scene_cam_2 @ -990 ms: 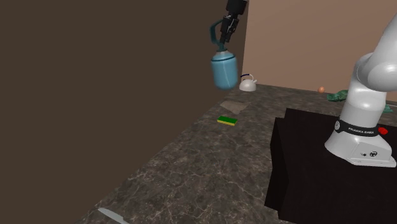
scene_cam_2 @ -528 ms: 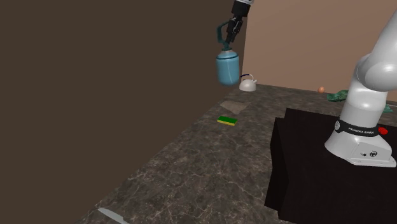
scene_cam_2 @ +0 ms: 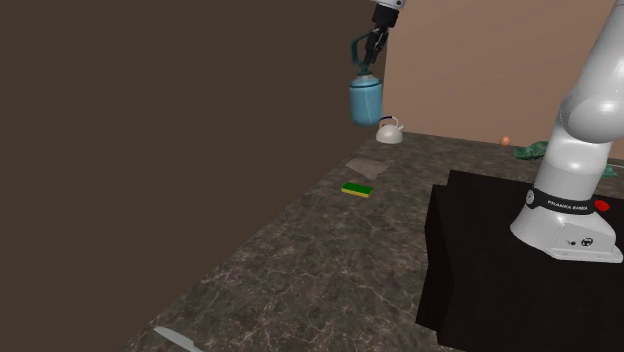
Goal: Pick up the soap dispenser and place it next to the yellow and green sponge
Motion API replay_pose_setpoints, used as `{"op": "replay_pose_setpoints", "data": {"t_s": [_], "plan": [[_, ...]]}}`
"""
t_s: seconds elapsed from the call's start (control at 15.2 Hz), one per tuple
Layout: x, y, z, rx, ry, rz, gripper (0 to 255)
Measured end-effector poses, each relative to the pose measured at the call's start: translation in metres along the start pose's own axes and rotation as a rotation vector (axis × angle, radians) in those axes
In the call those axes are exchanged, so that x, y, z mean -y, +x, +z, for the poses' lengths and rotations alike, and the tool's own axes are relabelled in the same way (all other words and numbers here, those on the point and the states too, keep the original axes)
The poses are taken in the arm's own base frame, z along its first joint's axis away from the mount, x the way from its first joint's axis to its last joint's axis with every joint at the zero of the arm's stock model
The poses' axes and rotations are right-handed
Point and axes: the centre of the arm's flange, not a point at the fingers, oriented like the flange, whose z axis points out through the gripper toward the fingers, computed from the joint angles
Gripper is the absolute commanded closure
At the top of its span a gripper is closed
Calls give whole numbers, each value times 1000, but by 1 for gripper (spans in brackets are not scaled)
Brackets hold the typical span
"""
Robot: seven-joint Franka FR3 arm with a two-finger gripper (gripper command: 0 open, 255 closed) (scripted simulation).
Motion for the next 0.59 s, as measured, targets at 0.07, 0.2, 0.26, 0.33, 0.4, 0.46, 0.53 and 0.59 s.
{"op": "replay_pose_setpoints", "data": {"t_s": [0.07, 0.2, 0.26, 0.33, 0.4, 0.46, 0.53, 0.59], "plan": [[-11, 1, 1, 0, 0, 0, 255], [-39, 2, 4, 0, 0, 1, 255], [-43, 2, 7, 1, 0, 0, 255], [-45, 1, 11, 1, 0, -1, 255], [-46, -1, 16, 1, 0, -1, 255], [-46, -2, 21, 1, 0, -1, 255], [-47, -3, 26, 0, 0, -2, 255], [-47, -4, 31, 1, 0, -2, 255]]}}
